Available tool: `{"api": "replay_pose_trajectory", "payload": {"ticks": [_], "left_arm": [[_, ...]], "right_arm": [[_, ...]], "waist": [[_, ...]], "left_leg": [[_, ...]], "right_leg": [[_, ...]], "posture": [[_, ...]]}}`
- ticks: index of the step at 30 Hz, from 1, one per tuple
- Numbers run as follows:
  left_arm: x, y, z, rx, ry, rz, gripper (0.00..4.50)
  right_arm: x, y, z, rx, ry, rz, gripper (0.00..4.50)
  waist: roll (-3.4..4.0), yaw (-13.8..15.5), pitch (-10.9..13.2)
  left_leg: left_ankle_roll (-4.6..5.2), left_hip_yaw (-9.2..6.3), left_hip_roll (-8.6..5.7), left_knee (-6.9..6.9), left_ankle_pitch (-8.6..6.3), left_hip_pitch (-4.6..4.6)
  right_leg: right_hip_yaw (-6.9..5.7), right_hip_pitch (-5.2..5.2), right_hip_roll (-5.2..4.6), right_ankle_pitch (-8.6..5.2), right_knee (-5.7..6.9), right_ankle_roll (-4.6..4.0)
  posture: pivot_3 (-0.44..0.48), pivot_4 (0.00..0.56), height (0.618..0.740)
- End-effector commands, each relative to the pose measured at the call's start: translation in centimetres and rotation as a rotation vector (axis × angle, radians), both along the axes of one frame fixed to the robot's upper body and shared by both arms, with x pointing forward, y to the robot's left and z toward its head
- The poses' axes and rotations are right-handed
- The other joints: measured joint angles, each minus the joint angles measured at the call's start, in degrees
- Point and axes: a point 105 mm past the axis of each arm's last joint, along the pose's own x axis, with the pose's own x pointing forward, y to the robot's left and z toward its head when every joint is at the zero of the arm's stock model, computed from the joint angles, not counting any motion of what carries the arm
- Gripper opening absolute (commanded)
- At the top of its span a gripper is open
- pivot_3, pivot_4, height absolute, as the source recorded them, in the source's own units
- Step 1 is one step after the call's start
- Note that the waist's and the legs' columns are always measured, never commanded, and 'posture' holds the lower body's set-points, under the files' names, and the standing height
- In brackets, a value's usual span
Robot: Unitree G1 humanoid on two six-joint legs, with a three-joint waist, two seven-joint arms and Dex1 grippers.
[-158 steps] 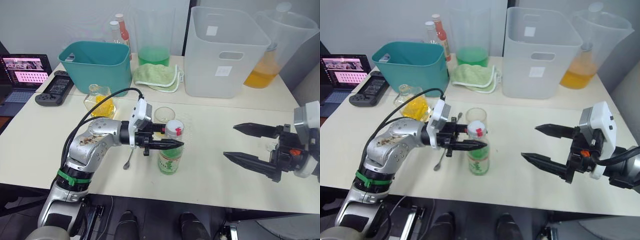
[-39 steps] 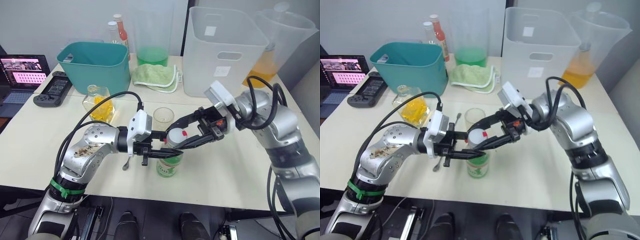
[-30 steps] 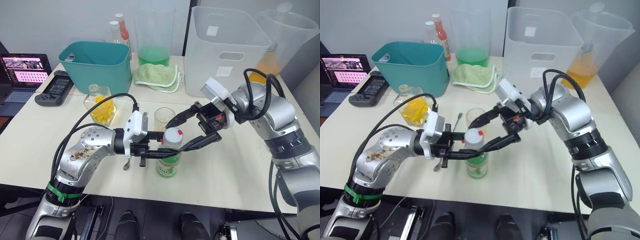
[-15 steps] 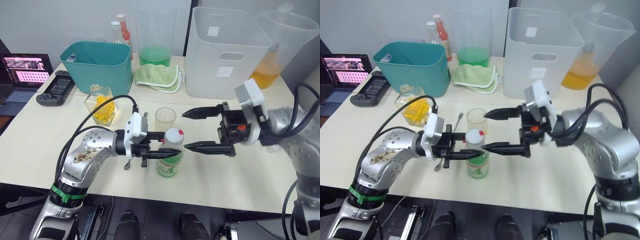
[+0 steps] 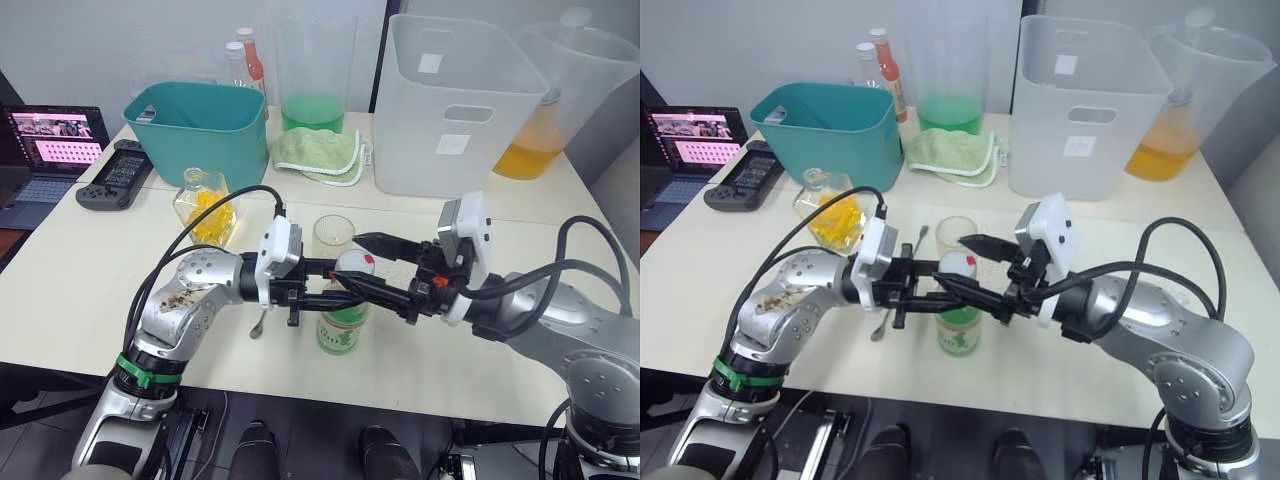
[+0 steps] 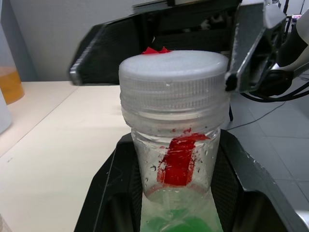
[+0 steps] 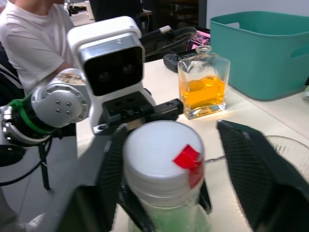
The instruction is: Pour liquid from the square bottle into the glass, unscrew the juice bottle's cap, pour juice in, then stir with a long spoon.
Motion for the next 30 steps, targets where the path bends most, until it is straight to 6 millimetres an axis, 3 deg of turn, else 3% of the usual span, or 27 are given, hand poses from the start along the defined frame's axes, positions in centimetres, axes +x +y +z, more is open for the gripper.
{"api": "replay_pose_trajectory", "payload": {"ticks": [1,7,17,23,25,30], "left_arm": [[-0.1,-0.5,-0.4,0.026,0.003,0.002,1.50],[0.1,-0.3,0.0,0.029,0.000,0.039,1.50],[-0.6,1.0,0.0,0.046,0.009,0.099,1.50],[-0.9,1.4,-0.2,0.044,0.007,0.142,1.50],[-1.0,1.4,-0.2,0.042,0.005,0.149,1.50],[-1.2,1.2,-0.3,0.036,0.001,0.142,1.50]], "right_arm": [[-0.6,0.1,0.8,-0.002,-0.038,0.038,1.71],[-0.8,0.6,0.3,-0.079,-0.044,0.232,1.69],[0.9,0.6,-0.1,-0.270,-0.123,0.848,1.69],[3.7,1.1,1.4,-0.327,-0.132,0.906,1.69],[3.8,1.1,1.9,-0.329,-0.106,0.912,2.73],[4.1,0.2,3.6,-0.234,-0.085,0.864,4.39]], "waist": [[0.00,0.0,0.0],[0.00,-0.1,0.0],[0.01,-0.7,0.0],[0.03,-0.7,0.0],[0.04,-0.6,0.0],[0.04,-0.6,0.0]], "left_leg": [[0.00,0.00,0.00,0.00,0.00,0.00],[0.00,0.00,0.00,0.01,0.00,0.03],[0.00,0.02,0.01,-0.02,0.00,0.07],[0.01,0.02,0.02,-0.11,0.00,0.09],[0.01,0.02,0.02,-0.09,0.00,0.07],[0.00,0.02,0.01,-0.09,0.00,0.07]], "right_leg": [[0.00,0.01,0.00,0.00,0.00,0.00],[0.00,0.01,0.00,-0.01,0.00,0.01],[0.00,0.01,0.01,-0.16,0.01,0.29],[0.00,-0.01,0.02,-0.03,0.02,0.05],[0.00,-0.02,0.02,-0.03,0.02,0.05],[0.00,-0.04,0.02,-0.03,0.03,0.04]], "posture": [[0.000,0.150,0.733],[0.000,0.150,0.733],[0.000,0.150,0.733],[0.000,0.150,0.733],[0.000,0.150,0.733],[0.000,0.150,0.733]]}}
